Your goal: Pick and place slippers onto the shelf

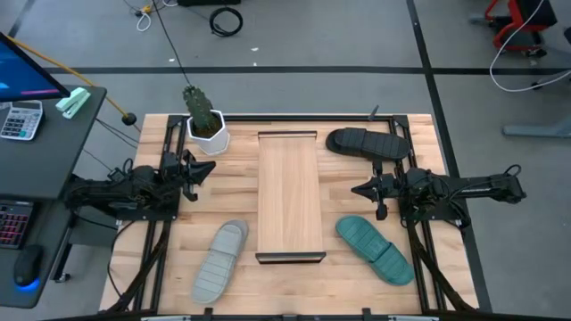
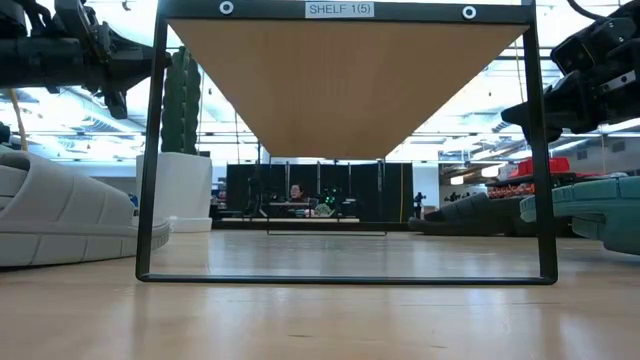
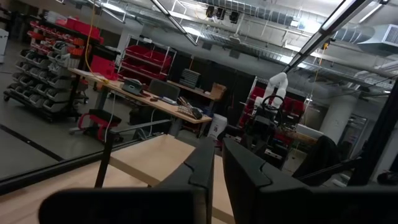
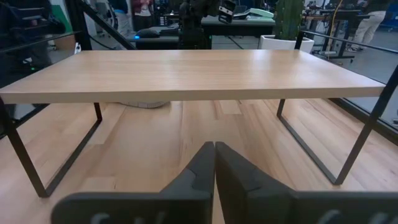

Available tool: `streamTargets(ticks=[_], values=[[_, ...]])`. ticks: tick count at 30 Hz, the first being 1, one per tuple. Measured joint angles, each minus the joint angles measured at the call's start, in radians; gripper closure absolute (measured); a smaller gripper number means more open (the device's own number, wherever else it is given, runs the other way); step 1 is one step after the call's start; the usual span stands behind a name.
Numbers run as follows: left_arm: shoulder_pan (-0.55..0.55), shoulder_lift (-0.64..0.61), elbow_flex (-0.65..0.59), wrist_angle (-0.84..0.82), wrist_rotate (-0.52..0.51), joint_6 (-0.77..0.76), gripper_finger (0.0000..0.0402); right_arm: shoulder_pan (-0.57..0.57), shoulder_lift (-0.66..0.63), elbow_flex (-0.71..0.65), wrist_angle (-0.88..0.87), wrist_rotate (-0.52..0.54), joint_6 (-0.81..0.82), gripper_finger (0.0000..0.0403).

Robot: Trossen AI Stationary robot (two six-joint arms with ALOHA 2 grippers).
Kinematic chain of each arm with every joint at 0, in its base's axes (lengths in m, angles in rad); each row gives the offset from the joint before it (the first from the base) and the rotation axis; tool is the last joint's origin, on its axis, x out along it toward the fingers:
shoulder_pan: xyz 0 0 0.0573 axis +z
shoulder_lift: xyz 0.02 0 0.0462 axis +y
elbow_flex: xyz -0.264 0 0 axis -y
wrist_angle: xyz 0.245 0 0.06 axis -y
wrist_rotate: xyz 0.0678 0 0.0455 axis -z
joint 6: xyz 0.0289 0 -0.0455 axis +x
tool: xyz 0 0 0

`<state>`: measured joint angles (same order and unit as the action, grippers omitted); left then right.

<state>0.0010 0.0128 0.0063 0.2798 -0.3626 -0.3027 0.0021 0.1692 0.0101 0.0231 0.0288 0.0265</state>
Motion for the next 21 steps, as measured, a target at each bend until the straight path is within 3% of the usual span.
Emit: streamTargets(ticks=[21], values=[[0.000,0.000,0.000,0.000,0.000,0.000,0.0365,0.000,0.000,0.000,0.000,0.000,0.000,0.0383]])
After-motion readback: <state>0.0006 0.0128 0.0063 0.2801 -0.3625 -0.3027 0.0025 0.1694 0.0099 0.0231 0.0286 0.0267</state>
